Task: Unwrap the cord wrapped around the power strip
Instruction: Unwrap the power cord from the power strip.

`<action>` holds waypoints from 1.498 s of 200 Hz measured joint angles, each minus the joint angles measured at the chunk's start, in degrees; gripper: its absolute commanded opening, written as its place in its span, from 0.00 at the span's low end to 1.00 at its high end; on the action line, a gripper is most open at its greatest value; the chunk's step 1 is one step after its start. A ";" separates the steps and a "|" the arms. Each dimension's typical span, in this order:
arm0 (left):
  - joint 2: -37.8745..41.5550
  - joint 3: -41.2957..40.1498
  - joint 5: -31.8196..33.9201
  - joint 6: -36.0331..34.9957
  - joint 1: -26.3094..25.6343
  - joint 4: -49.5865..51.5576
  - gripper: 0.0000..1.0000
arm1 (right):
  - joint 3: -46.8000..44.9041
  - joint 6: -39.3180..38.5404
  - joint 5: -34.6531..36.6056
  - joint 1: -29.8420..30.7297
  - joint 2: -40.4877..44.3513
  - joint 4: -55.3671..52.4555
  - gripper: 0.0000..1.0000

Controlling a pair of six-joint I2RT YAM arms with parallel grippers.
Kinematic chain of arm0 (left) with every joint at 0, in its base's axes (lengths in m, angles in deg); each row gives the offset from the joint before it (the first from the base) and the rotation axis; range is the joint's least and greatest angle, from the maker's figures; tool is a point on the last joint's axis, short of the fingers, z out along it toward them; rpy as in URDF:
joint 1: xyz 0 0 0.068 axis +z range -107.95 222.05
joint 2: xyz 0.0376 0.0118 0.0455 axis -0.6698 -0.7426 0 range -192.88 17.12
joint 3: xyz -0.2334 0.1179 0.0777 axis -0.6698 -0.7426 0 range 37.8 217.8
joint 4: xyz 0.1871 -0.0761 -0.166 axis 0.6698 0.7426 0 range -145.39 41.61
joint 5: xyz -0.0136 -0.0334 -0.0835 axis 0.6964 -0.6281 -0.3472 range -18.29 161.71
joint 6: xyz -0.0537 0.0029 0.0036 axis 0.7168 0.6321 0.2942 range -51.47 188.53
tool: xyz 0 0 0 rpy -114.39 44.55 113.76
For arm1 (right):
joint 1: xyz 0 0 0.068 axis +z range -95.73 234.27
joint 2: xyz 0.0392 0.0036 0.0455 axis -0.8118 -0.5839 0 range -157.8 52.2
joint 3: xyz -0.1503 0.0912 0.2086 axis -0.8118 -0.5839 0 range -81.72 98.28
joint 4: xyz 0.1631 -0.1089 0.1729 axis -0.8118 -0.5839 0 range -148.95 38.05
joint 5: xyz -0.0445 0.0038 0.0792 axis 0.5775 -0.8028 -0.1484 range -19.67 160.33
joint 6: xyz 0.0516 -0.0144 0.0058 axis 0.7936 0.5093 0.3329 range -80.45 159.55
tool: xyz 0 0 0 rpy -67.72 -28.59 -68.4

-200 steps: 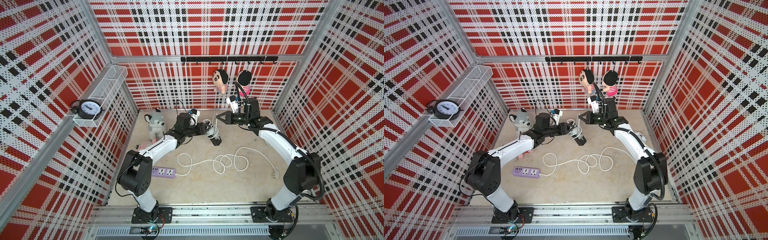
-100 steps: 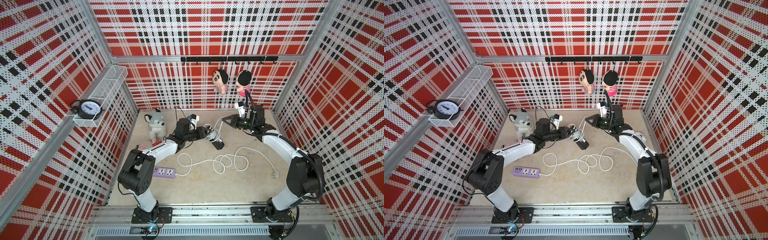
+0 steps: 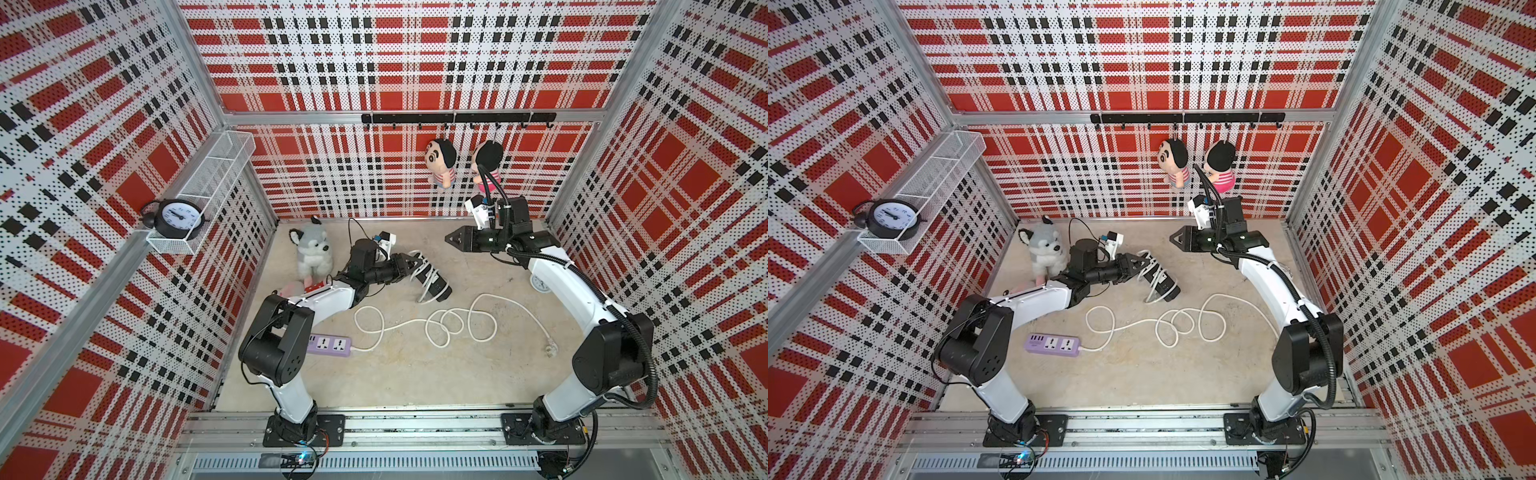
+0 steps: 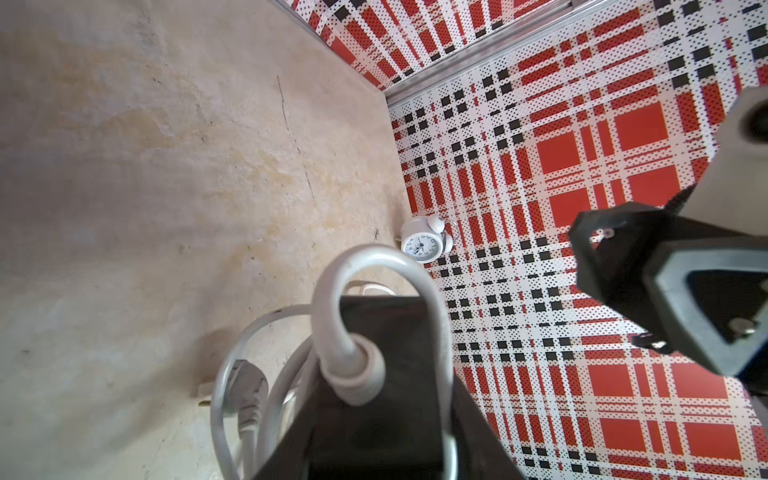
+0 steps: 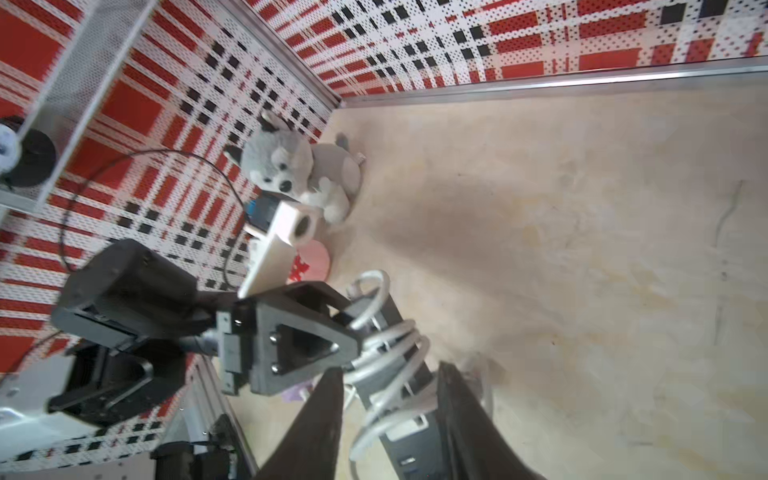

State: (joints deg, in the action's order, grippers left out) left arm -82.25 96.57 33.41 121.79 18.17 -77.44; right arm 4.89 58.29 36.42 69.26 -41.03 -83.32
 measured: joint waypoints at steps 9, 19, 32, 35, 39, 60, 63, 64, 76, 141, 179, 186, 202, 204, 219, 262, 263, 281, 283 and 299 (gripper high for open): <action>0.00 -0.48 -0.37 0.83 0.42 -1.42 0.00 | 0.00 -1.66 0.31 -0.24 0.00 -2.19 0.35; 0.00 -1.38 -0.79 1.95 0.96 -3.28 0.00 | -0.28 -3.08 0.28 -0.48 0.00 -3.91 0.34; 0.00 -2.69 -1.49 3.69 1.75 -5.55 0.00 | -1.62 -4.61 -0.66 -0.55 0.09 -4.39 0.32; -0.02 -2.97 -1.70 4.15 1.95 -6.05 0.00 | -2.10 -4.98 -0.94 -0.55 0.11 -4.35 0.32; -0.02 -3.28 -1.86 4.57 2.16 -6.58 0.00 | -2.93 -5.40 -1.27 -0.55 0.13 -4.17 0.32; -0.07 -4.66 -2.78 7.30 3.37 -9.99 0.00 | -7.98 -7.19 -2.97 -0.90 0.48 -3.19 0.31; -0.09 -4.81 -2.91 7.76 3.56 -10.60 0.00 | -8.76 -7.34 -3.21 -0.94 0.57 -2.89 0.31; -0.11 -4.90 -2.97 7.98 3.67 -10.88 0.00 | -8.94 -7.39 -3.26 -0.94 0.59 -2.82 0.31; -0.15 -5.51 -3.34 9.68 4.35 -13.11 0.00 | -12.13 -7.58 -4.15 -1.01 1.14 -1.33 0.31; -0.92 -6.34 -0.68 15.06 6.27 -16.63 0.00 | -20.83 -8.13 -1.36 6.62 9.94 7.89 0.46; -1.09 -7.37 2.40 16.50 6.29 -16.96 0.00 | -19.26 -4.42 5.55 10.60 13.14 9.07 0.47; -1.09 -7.50 3.13 16.94 6.29 -16.96 0.00 | -20.02 -2.45 7.32 11.76 13.79 10.01 0.46; -1.03 -7.72 5.01 17.70 6.29 -17.14 0.00 | -22.64 2.62 12.31 15.87 15.10 12.61 0.38; -1.03 -7.74 5.29 17.81 6.29 -17.14 0.00 | -22.91 2.97 12.68 16.17 15.19 12.90 0.37; -0.79 -7.80 7.10 18.71 6.27 -17.20 0.00 | -25.59 8.35 15.82 19.12 15.26 16.26 0.33; 0.66 -7.85 11.13 20.04 5.81 -17.46 0.00 | -22.40 13.94 20.09 21.40 9.70 18.40 0.34; 0.68 -7.85 11.17 20.04 5.81 -17.46 0.00 | -22.25 13.97 20.09 21.40 9.60 18.36 0.34; 0.74 -7.85 12.17 20.00 5.31 -17.40 0.00 | -17.55 14.10 20.83 21.42 6.93 17.92 0.37; 0.74 -7.85 12.26 20.02 5.25 -17.38 0.00 | -16.96 14.08 20.90 21.46 6.62 17.84 0.37; 0.74 -7.93 13.11 19.93 4.74 -17.35 0.00 | -13.14 13.86 21.49 21.75 4.76 17.44 0.40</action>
State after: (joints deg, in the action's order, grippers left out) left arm -81.51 88.63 46.52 141.72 22.91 -94.79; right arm -8.25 72.15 57.90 91.00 -36.27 -65.88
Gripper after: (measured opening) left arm 0.401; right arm 0.379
